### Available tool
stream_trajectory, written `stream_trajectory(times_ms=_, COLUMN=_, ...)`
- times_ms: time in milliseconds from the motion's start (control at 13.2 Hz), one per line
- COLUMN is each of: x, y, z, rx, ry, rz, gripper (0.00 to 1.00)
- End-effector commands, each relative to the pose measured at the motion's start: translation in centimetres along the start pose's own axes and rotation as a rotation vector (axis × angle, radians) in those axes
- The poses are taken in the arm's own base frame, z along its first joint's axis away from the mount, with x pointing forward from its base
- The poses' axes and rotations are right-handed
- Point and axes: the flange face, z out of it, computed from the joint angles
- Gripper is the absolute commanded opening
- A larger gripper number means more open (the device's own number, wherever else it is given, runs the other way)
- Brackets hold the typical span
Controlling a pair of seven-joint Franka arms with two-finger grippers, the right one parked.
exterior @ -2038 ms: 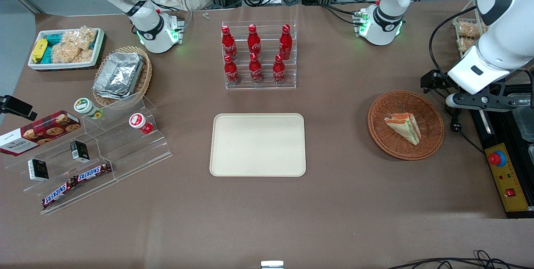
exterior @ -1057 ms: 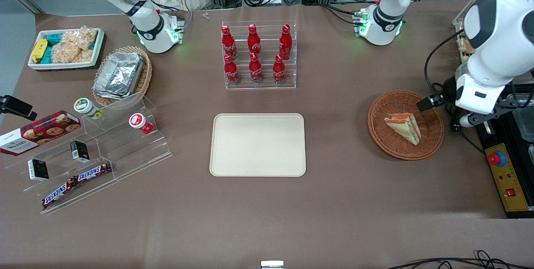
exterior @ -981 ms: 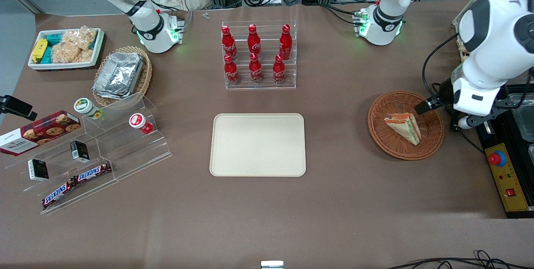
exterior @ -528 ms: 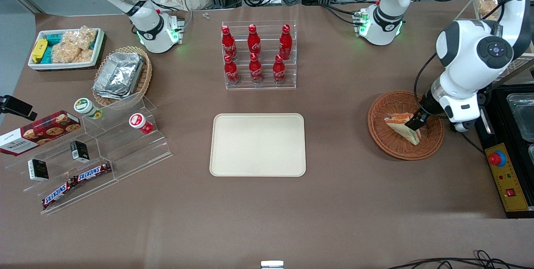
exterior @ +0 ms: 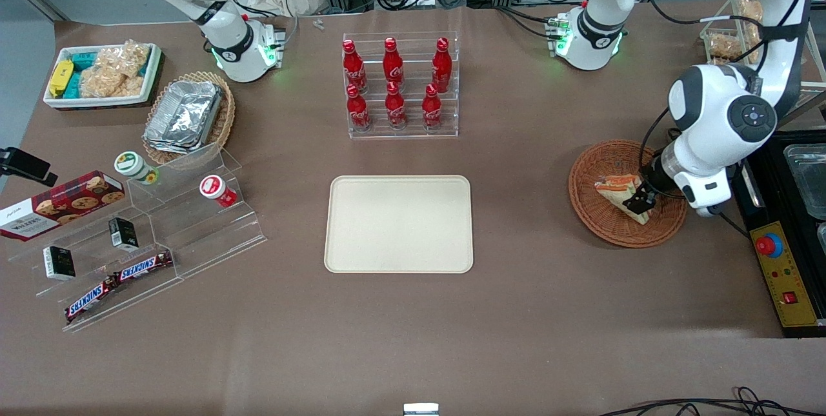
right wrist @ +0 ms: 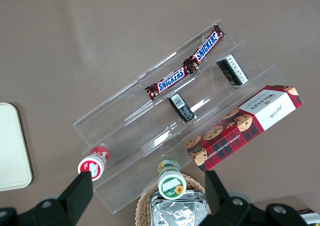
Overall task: Place sandwich from basket to tray
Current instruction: 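Lower the left gripper and close it on the sandwich, then lift the sandwich up out of the basket with the left gripper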
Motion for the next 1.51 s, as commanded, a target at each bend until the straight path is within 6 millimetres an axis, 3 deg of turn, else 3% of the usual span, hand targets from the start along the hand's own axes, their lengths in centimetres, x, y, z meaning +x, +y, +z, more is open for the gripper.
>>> stream_trajectory(times_ms=0, x=-0.8, y=-1.5, z=2.5, rx=-0.008, ry=0.000, rz=-0.021, gripper=1.00)
stream_trajectory(times_ms=226, x=0.3, y=-4.6, z=5.3, rx=-0.034, ry=0.017, rz=-0.071, gripper=1.00)
stream_trajectory(times_ms=377, x=0.2, y=-4.7, z=6.8, rx=-0.041, ry=0.015, rz=-0.072, gripper=1.00)
stream_trajectory(times_ms=604, x=0.3, y=-4.4, z=6.9, rx=-0.051, ry=0.019, rz=-0.070, gripper=0.96)
stream_trajectory(times_ms=679, x=0.3, y=-4.4, z=7.2, rx=-0.048, ry=0.014, rz=-0.078, gripper=0.52)
stream_trajectory(times_ms=755, x=0.3, y=-4.3, z=6.8, rx=-0.057, ry=0.019, rz=-0.099, gripper=0.01)
stream_trajectory(times_ms=1208, x=0.1, y=-3.8, z=6.2, rx=-0.067, ry=0.028, rz=-0.080, gripper=0.00)
stream_trajectory(times_ms=1434, x=0.2, y=-3.6, z=2.7, rx=-0.053, ry=0.037, rz=0.031, gripper=0.00)
